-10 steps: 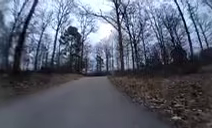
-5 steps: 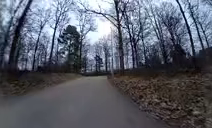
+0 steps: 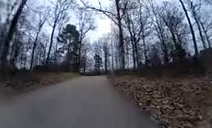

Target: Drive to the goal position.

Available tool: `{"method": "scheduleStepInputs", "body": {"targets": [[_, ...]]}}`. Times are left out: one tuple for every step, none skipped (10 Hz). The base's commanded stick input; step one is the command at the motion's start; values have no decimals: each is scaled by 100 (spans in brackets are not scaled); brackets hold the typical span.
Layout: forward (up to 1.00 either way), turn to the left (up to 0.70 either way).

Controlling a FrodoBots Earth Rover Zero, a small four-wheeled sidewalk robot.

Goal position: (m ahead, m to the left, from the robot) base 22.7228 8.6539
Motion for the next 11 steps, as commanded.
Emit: {"method": "scheduleStepInputs", "body": {"targets": [[100,35],[100,40],[100,40],[100,40],[100,24],[100,0],[100,0],[100,0],[100,0],[100,0],[100,0]]}}
